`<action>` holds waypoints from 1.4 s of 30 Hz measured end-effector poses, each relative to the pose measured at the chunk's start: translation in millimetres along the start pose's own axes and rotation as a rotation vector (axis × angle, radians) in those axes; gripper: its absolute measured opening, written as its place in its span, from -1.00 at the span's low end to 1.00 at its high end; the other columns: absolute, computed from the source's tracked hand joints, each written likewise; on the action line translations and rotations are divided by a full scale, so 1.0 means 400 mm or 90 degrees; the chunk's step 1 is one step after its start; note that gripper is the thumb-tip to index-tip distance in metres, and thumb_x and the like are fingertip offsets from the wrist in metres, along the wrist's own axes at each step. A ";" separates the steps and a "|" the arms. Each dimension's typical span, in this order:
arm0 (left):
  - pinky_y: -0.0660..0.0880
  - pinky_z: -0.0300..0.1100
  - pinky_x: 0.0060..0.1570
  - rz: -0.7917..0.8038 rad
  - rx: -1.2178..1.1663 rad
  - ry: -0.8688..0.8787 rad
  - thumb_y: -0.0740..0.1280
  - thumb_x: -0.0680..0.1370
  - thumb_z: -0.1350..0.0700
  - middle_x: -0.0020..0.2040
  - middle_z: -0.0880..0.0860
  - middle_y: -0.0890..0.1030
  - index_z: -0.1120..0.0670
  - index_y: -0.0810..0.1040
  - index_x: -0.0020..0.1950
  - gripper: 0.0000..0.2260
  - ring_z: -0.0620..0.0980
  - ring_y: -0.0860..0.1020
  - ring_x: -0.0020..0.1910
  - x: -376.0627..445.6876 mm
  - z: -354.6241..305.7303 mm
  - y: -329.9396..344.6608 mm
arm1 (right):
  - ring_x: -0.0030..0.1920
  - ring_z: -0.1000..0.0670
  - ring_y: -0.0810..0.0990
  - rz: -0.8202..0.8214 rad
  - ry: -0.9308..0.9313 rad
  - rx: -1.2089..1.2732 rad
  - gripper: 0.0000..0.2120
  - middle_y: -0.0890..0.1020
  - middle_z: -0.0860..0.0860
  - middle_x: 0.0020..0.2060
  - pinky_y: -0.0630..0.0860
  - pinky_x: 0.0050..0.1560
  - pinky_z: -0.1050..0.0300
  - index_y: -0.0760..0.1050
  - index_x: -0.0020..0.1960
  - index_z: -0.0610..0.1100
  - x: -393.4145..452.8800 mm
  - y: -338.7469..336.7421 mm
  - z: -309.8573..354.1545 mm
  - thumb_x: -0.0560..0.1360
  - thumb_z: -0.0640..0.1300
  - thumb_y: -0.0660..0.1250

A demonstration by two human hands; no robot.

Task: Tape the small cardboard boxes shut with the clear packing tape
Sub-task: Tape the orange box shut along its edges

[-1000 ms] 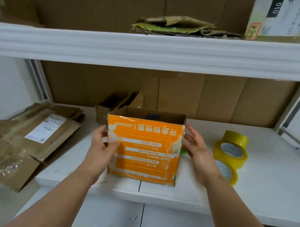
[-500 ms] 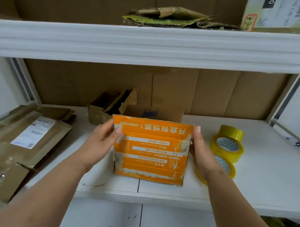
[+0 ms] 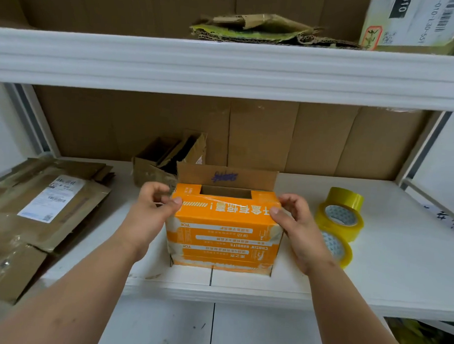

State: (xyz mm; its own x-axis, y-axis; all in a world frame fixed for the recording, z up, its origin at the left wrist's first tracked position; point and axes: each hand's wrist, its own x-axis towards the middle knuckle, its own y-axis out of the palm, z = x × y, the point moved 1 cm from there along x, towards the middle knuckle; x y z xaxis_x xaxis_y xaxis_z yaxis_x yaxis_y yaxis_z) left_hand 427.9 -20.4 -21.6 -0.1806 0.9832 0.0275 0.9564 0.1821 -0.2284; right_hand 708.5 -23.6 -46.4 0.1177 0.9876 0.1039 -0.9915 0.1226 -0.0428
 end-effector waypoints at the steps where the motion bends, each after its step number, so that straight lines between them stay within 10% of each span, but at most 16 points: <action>1: 0.45 -0.05 0.17 0.008 0.004 0.010 0.37 0.58 0.13 -0.01 0.06 0.53 -0.07 0.35 0.37 -0.60 0.01 0.56 0.06 0.000 -0.007 -0.001 | 0.18 0.01 0.60 0.009 -0.004 0.010 -0.64 0.53 0.06 0.27 0.60 0.16 -0.03 0.40 0.25 0.19 0.000 0.001 0.002 0.53 -0.07 0.41; 6: 0.47 -0.11 0.13 0.058 0.093 0.024 0.40 0.56 0.17 0.44 0.01 0.31 -0.33 -0.13 0.56 -0.13 -0.03 0.50 0.19 0.021 -0.030 -0.009 | 0.08 0.05 0.66 0.069 -0.009 -0.028 -0.19 0.25 0.21 0.44 0.58 -0.25 0.32 -0.03 0.55 0.31 0.016 0.002 0.028 0.57 -0.23 0.35; 12: 0.43 -0.29 -0.16 0.136 0.123 0.035 0.33 0.58 0.28 0.50 -0.09 0.20 -0.30 -0.07 0.57 -0.18 -0.26 0.45 -0.04 0.039 -0.053 0.003 | -0.11 0.11 0.71 0.118 0.023 -0.089 -0.15 0.36 0.32 0.25 0.62 -0.18 0.20 -0.08 0.57 0.30 0.038 0.013 0.053 0.57 -0.30 0.30; 17: 0.51 -0.29 -0.20 0.116 0.080 0.070 0.39 0.53 0.32 0.21 -0.07 0.43 -0.31 0.09 0.53 -0.19 -0.12 0.54 0.03 0.035 -0.058 -0.009 | 0.07 -0.05 0.65 0.089 -0.010 -0.090 -0.26 0.41 0.10 0.28 0.66 -0.17 0.11 0.16 0.43 0.29 0.045 0.009 0.054 0.50 -0.32 0.36; 22: 0.54 -0.37 -0.21 0.090 0.137 0.105 0.44 0.52 0.22 0.28 -0.03 0.39 -0.08 0.56 0.31 -0.60 -0.08 0.51 0.13 0.030 -0.049 0.019 | -0.03 -0.07 0.68 0.000 -0.032 -0.118 -0.64 0.60 0.08 0.18 0.64 -0.01 -0.18 0.60 0.03 0.21 0.064 -0.021 0.040 0.31 -0.15 0.36; 29: 0.38 -0.50 -0.17 0.058 0.269 0.152 0.38 0.57 0.04 0.29 -0.08 0.38 0.02 0.59 0.31 -0.69 -0.11 0.44 0.21 0.041 -0.034 0.065 | 0.17 0.14 0.52 -0.003 -0.058 -0.262 -0.74 0.45 0.19 0.36 0.51 -0.19 0.42 0.62 0.22 0.03 0.062 -0.060 0.029 0.56 -0.11 0.34; 34: 0.33 -0.07 0.37 0.061 0.576 0.254 0.17 0.59 -0.23 0.46 -0.10 0.34 -0.03 0.45 0.46 -0.50 -0.03 0.24 0.40 0.038 -0.046 0.068 | 0.38 0.14 0.38 0.041 -0.068 -0.359 -0.58 0.31 0.20 0.49 0.46 0.21 0.25 0.50 0.39 0.06 0.058 -0.061 0.033 0.54 0.06 0.36; 42: 0.25 0.07 0.45 0.150 0.630 0.202 -0.01 0.61 -0.30 0.53 -0.11 0.19 -0.35 0.13 0.52 -0.54 0.03 0.20 0.50 0.001 -0.046 0.081 | 0.47 0.06 0.30 0.056 -0.111 -0.528 -0.54 0.32 0.26 0.48 0.32 0.45 -0.08 0.43 0.43 0.13 0.050 -0.067 0.044 0.57 0.20 0.23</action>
State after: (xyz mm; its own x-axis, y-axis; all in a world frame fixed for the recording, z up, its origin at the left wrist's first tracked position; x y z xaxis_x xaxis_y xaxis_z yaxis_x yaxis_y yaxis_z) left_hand 463.1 -13.8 -11.0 0.1891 0.9769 0.0997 0.3212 0.0344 -0.9464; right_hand 736.4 -8.8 -25.6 -0.0353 0.9759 0.2151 -0.6275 0.1459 -0.7648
